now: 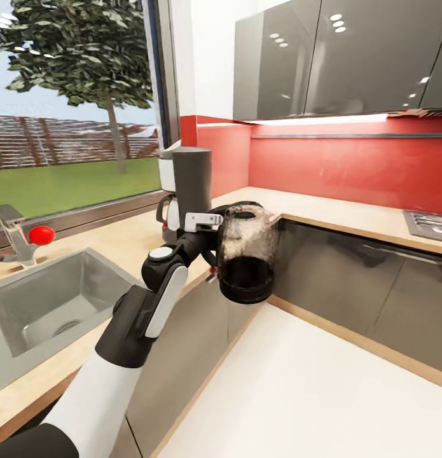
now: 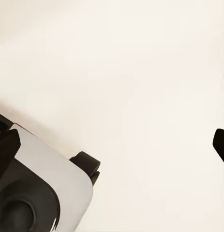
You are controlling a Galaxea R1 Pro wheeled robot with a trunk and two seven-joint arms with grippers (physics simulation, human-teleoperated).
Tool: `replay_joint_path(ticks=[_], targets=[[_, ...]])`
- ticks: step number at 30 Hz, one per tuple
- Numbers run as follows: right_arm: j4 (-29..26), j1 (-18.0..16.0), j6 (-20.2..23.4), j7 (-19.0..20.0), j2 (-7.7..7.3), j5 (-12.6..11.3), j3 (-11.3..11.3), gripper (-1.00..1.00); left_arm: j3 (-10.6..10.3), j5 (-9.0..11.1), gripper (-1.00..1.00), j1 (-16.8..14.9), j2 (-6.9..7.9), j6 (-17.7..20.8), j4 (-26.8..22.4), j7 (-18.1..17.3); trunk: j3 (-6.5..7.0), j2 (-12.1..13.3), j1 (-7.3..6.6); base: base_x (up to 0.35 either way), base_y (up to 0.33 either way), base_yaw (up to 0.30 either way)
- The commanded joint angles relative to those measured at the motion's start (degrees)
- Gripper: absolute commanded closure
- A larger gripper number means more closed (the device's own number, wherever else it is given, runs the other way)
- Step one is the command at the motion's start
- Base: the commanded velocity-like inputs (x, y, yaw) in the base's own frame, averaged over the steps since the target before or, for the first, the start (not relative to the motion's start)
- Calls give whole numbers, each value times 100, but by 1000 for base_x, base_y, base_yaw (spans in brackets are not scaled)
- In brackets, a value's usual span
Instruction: Set up a coffee station on the kitchen countertop: keep the coffee maker on the countertop, move the bottle of coffee from the kitchen shelf to the counter next to the coffee maker, place a paper coffee filter on top of the coffee maker, put the saucer next to the coffee maker with the coffee cup on the saucer, and place the electric kettle next to the coffee maker.
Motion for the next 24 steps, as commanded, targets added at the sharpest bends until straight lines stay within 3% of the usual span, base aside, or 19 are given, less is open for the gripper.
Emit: replay_joint_path(ticks=[1,8,12,13,14,18,24], targets=[[3,-5,-14,13,-6,-60,36,-100,-4,42,100,-7,-1,18,-5,55,-6,-3,1,79,-95,248],[3,-4,-17,15,-7,-60,36,-100,4,42,100,-7,8,18,-25,62,-6,-3,1,27,-32,248],[-4,-4,-10,22,-7,-68,36,-100,22,42,100,-7,15,22,-118,65,-6,-3,1,2,-2,51],[-4,-5,-9,22,-7,-69,36,-100,48,37,100,-7,19,26,-158,67,-6,-3,1,0,0,7],[-2,-2,-9,22,-7,-63,33,-100,241,33,100,-7,24,39,-218,71,-6,-3,1,0,0,1],[3,-6,-9,16,-7,-60,29,-100,431,15,100,-7,38,52,-265,80,-6,-3,1,0,0,0],[3,-4,-7,14,-7,-60,31,-100,570,-15,100,-7,76,56,-289,89,-6,-3,1,0,0,0]])
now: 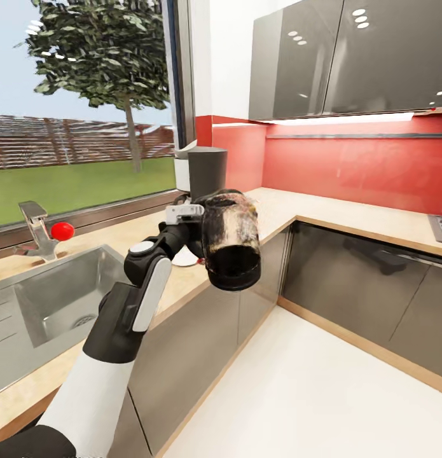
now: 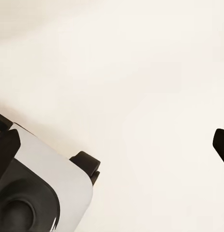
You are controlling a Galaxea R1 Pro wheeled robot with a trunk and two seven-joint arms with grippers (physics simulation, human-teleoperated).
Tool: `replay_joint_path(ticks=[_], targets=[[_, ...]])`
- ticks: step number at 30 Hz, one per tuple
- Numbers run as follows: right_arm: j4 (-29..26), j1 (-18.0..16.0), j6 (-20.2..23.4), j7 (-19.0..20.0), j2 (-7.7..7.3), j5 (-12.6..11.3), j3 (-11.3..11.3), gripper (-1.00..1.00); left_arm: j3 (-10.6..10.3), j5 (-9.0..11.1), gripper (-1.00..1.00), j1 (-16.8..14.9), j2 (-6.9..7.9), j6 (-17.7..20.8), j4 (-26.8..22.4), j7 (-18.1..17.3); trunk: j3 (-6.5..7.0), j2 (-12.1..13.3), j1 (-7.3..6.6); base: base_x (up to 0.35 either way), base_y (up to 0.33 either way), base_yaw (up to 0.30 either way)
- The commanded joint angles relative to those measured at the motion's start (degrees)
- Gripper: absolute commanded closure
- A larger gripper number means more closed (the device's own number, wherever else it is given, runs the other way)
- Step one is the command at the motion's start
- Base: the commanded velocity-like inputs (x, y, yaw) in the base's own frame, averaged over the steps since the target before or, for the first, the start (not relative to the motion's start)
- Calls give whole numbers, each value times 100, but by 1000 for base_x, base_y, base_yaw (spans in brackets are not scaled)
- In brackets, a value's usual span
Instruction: Set up a coffee station on the kitchen countertop: keep the coffee maker on the countertop, move the bottle of coffee from the kitchen shelf to the counter next to the coffee maker, place a paper coffee filter on top of the coffee maker, put the saucer next to the coffee maker with the coffee cup on the saucer, and place the electric kettle next to the coffee maker.
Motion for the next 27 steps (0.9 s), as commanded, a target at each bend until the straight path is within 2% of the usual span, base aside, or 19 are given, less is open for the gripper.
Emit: replay_joint_path(ticks=[1,9,10,11,14,16,18,22,27], targets=[[3,-5,-13,14,-6,-60,34,-100,22,62,100,-5,15,16,-9,53,-6,-3,0,0,0,0],[3,-4,-13,14,-6,-60,38,-100,143,53,100,-5,243,19,-23,60,-6,-3,0,0,0,0],[3,-4,-14,14,-6,-60,36,-100,152,51,100,-5,342,18,-28,62,-6,-3,0,0,0,0],[3,-6,-14,14,-6,-60,34,-100,163,50,100,-5,373,19,-30,62,-6,-3,0,0,0,0],[3,-6,-13,14,-6,-60,34,-100,219,-224,100,-5,436,24,-30,64,-6,-3,0,0,0,0],[5,-5,-13,14,-6,-60,33,-100,236,-644,100,-5,440,32,-31,58,-6,-3,0,0,0,0],[6,-6,-14,14,-6,-60,33,-100,244,-886,100,-5,444,36,-35,55,-6,-3,0,0,0,0],[10,-5,-14,14,-6,-60,31,-100,270,-1026,100,-5,449,38,-37,54,-6,-3,0,0,0,0],[12,-5,-14,14,-6,-60,31,-100,339,-1066,100,-5,453,38,-39,54,-6,-3,0,0,0,0]])
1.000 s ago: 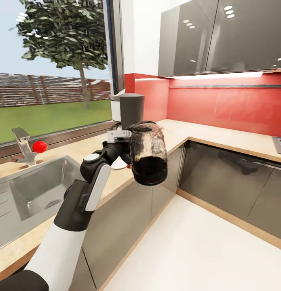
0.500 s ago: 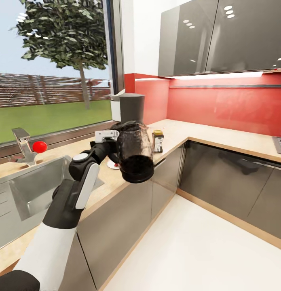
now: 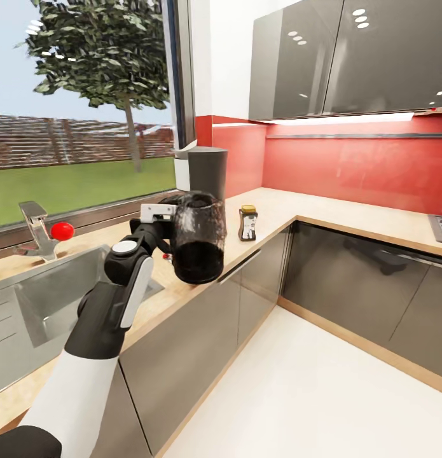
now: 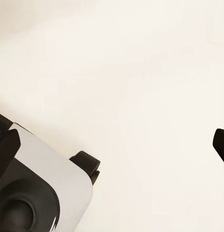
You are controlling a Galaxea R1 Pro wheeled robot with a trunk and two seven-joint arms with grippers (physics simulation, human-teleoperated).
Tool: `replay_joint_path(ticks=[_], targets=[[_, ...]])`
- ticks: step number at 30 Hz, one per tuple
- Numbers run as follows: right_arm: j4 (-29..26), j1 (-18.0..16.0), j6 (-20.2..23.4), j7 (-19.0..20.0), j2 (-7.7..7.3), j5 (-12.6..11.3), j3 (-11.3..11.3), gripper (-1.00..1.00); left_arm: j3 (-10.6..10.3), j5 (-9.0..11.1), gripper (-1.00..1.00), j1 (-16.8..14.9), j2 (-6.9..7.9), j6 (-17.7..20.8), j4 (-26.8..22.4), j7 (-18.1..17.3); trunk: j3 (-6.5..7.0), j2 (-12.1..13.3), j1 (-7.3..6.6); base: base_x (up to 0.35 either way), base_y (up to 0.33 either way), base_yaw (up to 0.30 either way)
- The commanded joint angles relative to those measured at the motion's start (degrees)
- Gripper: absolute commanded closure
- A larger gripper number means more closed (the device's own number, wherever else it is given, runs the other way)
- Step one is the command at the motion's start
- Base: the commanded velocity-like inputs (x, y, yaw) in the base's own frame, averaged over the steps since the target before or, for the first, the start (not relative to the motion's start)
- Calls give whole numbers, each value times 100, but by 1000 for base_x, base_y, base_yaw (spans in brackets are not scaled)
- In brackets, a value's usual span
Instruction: Set up a coffee station on the kitchen countertop: keep the coffee maker on the countertop, move the bottle of coffee from the kitchen shelf to the counter next to the coffee maker, place a paper coffee filter on top of the coffee maker, put the saucer next to the coffee maker with the coffee cup on the saucer, and place the electric kettle next to the coffee maker.
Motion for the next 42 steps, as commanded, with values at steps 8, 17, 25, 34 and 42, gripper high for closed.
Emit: replay_joint_path(ticks=[8,17,25,34,42], targets=[[4,-7,-12,14,-6,-60,35,-100,187,34,100,-6,208,19,-7,51,-6,-3,0,0,0,0],[12,-6,-9,6,-6,-60,35,-100,434,32,100,-6,375,16,-8,51,-6,-3,0,0,0,0],[13,-6,-7,6,-6,-60,35,-100,616,32,100,-6,610,15,-14,51,-6,-3,0,0,0,0],[13,-4,-9,6,-6,-60,35,-100,707,32,100,-6,824,11,-55,51,-6,-3,0,0,0,0],[13,-7,-11,6,-6,-60,35,-100,820,32,100,-6,865,11,-61,54,-6,-3,0,0,0,0]])
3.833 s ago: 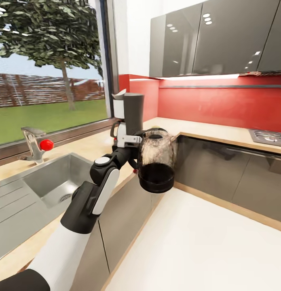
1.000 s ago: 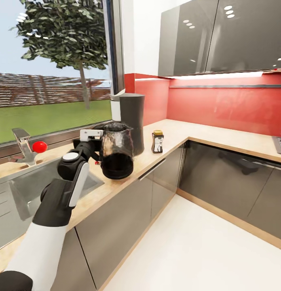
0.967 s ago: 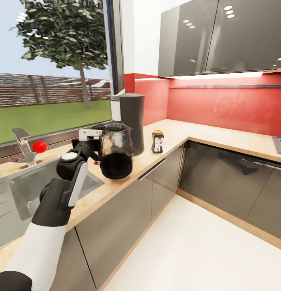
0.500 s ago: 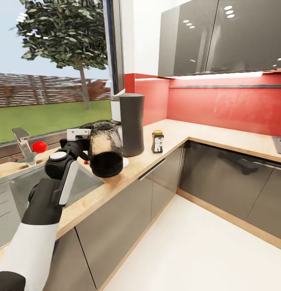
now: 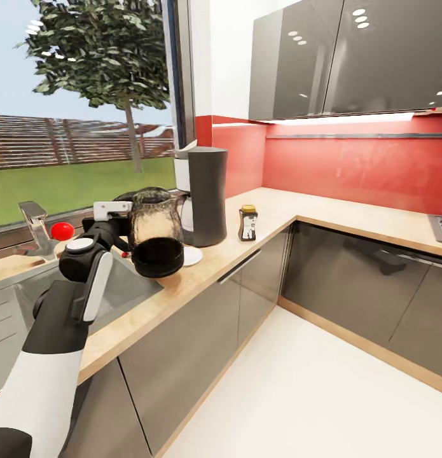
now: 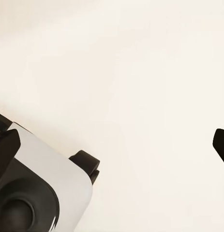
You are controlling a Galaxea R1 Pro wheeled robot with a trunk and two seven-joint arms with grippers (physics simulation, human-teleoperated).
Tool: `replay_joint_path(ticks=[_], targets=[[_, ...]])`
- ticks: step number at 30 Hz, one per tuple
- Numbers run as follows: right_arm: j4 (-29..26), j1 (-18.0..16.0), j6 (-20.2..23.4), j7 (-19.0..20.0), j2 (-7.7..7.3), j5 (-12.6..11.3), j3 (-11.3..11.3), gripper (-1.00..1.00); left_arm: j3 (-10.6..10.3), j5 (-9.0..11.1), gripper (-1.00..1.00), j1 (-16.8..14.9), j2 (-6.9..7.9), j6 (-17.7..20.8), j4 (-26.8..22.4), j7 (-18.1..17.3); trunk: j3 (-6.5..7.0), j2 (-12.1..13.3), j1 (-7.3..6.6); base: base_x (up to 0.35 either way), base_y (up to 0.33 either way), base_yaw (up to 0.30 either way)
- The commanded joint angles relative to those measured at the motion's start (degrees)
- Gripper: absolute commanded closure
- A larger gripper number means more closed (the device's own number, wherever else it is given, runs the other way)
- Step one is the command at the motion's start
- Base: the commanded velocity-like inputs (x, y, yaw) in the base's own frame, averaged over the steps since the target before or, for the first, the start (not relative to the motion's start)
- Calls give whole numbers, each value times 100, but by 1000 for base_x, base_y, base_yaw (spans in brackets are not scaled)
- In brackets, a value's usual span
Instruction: Set up a coffee station on the kitchen countertop: keep the coffee maker on the countertop, move the bottle of coffee from the kitchen shelf to the counter next to the coffee maker, place a paper coffee filter on top of the coffee maker, put the saucer next to the coffee maker with the coffee cup on the saucer, and place the electric kettle next to the coffee maker.
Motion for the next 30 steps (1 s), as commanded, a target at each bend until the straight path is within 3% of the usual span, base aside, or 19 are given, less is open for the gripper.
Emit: replay_joint_path(ticks=[1,24,27,28,30], targets=[[3,-4,-13,14,-6,-60,35,-100,-10,37,100,-6,6,21,-6,54,-6,-3,0,0,0,0],[3,-4,-14,6,-6,-60,35,-100,35,21,100,-6,16,17,-13,69,-6,-3,0,90,0,0],[3,-4,-12,6,-6,-60,35,-100,140,-167,100,-6,13,19,-15,69,-6,-3,0,5,0,0],[3,-4,-12,6,-6,-60,35,-100,201,-362,100,-6,11,20,-17,67,-6,-3,0,2,0,0],[3,-4,-14,6,-6,-60,35,-100,247,-507,100,-6,9,21,-22,65,-6,-3,0,1,0,0]])
